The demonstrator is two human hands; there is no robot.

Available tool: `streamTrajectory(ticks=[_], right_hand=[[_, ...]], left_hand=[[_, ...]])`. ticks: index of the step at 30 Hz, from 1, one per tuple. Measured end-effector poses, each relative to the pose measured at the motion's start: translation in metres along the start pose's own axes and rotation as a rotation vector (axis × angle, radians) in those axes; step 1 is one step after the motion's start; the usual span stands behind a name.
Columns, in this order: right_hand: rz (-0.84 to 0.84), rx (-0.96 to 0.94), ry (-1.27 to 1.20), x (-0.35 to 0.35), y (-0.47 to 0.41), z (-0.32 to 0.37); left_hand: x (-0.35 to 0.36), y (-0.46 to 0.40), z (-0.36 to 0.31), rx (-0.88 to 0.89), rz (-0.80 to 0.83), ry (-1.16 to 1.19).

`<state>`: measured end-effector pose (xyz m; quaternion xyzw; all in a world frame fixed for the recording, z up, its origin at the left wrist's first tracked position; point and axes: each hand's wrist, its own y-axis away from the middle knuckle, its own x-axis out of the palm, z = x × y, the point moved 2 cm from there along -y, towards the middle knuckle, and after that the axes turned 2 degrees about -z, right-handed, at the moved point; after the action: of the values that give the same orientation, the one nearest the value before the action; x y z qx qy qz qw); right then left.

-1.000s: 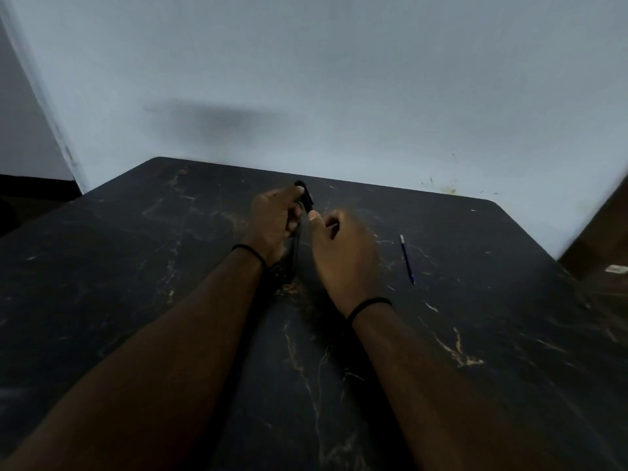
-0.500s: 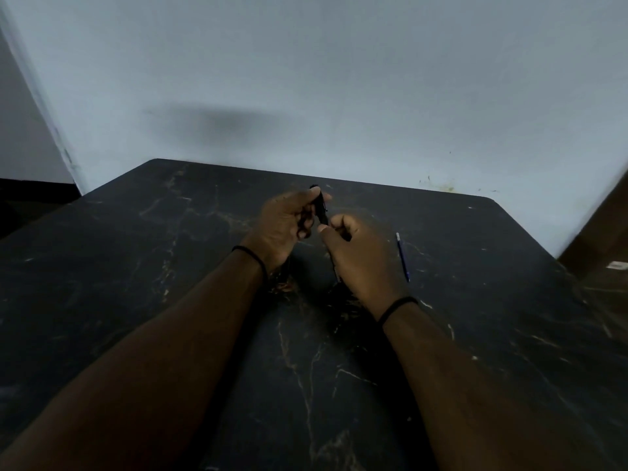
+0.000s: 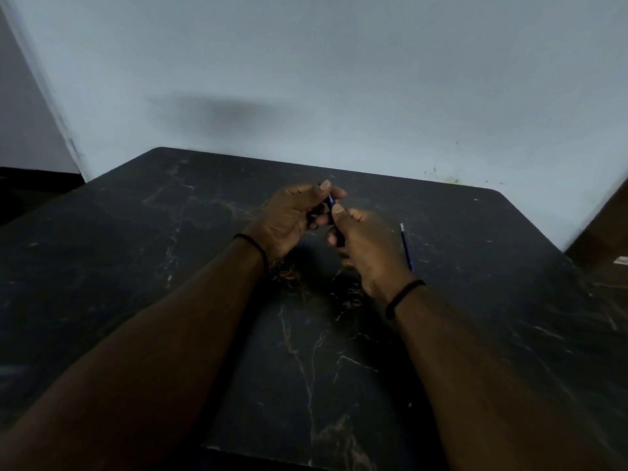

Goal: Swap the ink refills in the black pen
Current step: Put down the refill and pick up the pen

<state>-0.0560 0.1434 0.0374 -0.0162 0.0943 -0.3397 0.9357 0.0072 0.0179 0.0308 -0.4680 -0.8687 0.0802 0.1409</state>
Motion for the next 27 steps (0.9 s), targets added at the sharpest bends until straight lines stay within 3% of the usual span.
streamTrajectory(ticks=[8, 20, 24, 27], right_hand=[[-0.201, -0.076, 0.261, 0.005, -0.005, 0.003], [-0.144, 0.038, 0.035, 0.014, 0.0, 0.0], [-0.153, -0.126, 0.226, 0.009, 0.001, -0.004], [-0.261, -0.221, 0.427, -0.001, -0.002, -0.006]], left_hand=[[0.005, 0.003, -0.003, -0.007, -0.031, 0.003], [0.002, -0.002, -0.002, 0.051, -0.101, 0.142], [-0.017, -0.006, -0.008, 0.031, -0.236, 0.25], [-0.023, -0.005, -0.007, 0.026, -0.328, 0.198]])
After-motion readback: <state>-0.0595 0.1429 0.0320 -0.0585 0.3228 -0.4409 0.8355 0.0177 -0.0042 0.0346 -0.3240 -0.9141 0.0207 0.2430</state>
